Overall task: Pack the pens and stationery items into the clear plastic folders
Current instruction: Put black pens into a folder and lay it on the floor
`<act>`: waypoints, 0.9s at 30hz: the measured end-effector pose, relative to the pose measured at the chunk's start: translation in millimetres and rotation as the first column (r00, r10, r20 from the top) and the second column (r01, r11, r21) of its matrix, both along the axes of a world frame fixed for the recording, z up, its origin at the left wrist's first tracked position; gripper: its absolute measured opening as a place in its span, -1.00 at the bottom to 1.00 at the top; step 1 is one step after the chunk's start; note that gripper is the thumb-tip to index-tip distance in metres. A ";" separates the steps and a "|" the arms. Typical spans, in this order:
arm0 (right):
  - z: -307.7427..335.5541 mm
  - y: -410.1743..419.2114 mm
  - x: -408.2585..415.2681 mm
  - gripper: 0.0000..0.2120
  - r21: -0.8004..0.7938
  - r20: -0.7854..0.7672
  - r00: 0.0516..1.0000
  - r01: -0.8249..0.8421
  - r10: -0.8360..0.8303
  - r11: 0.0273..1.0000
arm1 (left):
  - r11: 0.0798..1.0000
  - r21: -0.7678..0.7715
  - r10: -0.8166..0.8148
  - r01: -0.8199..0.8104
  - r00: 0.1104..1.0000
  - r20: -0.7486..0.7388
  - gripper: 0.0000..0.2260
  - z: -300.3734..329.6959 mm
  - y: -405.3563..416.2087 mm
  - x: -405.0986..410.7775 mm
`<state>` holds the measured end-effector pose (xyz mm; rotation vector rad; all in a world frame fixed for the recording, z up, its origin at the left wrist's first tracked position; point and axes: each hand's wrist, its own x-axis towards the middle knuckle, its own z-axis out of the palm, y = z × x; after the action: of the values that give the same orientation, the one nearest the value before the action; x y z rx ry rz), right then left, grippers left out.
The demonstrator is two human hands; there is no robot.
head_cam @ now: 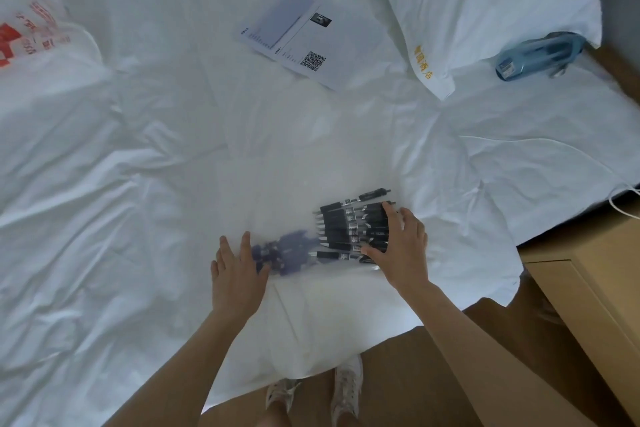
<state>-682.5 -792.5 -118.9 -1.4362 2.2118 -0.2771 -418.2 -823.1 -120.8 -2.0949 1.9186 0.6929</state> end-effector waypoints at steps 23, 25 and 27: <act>21.0 16.8 39.6 -0.21 -0.061 0.425 0.861 0.335 -0.279 0.940 | 0.971 -0.238 -0.070 -0.027 0.917 -0.393 -0.54 35.5 -6.7 56.0; 28.2 16.4 42.0 -0.23 -0.054 0.500 0.793 0.429 -0.347 0.902 | 0.953 -0.302 -0.124 -0.008 0.902 -0.414 -0.50 48.4 -15.0 58.8; 38.1 13.3 41.4 -0.35 -0.020 0.601 0.698 0.501 -0.390 0.865 | 0.936 -0.353 -0.177 0.021 0.893 -0.415 -0.49 63.9 -24.2 59.5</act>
<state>-641.1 -779.2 -80.8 -0.7012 1.9941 -0.9769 -358.7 -847.3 -56.9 -2.1426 2.5363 0.9383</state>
